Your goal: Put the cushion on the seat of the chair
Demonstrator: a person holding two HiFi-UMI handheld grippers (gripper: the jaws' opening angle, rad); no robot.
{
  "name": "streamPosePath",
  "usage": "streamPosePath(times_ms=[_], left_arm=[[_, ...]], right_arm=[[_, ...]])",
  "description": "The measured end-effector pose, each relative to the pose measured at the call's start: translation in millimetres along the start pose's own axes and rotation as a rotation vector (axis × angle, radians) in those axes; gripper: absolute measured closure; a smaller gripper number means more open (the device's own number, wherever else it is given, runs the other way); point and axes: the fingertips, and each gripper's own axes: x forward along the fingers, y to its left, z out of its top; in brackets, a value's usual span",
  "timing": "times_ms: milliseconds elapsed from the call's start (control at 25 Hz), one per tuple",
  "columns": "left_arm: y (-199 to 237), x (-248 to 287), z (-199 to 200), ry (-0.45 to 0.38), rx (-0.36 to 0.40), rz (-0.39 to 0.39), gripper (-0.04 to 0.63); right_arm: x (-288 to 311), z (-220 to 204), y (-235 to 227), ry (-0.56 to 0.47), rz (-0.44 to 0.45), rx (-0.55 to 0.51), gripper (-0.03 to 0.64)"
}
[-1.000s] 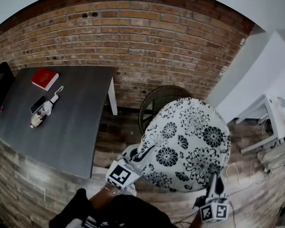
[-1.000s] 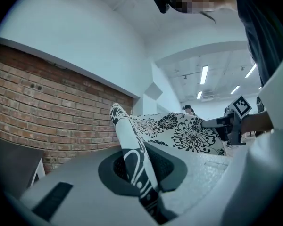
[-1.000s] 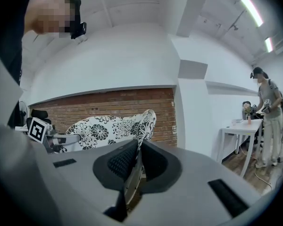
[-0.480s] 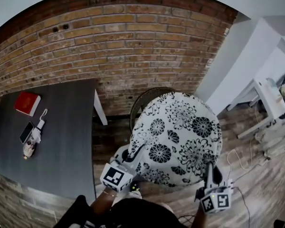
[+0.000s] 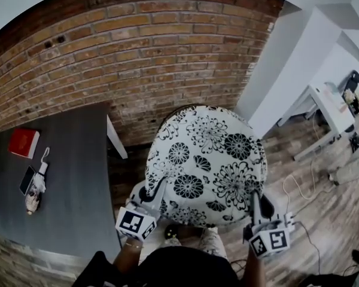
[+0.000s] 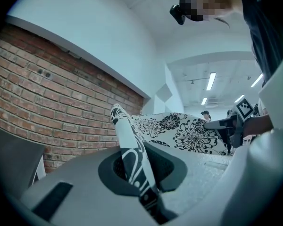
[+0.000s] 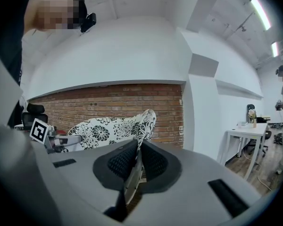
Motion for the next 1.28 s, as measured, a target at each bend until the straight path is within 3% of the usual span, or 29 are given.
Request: streamPosePath(times_ms=[560, 960, 1280], left_arm=[[-12.6, 7.3, -12.2, -0.025, 0.040, 0.123, 0.583], [-5.9, 18.1, -33.3, -0.021, -0.005, 0.200, 0.583], [-0.8, 33.0, -52.0, 0.013, 0.006, 0.265, 0.583]], right_arm=[[22.6, -17.1, -30.6, -0.041, 0.117, 0.030, 0.598], [46.5, -40.0, -50.0, -0.032, 0.181, 0.047, 0.598], [73.8, -53.5, -60.4, -0.048, 0.263, 0.077, 0.598]])
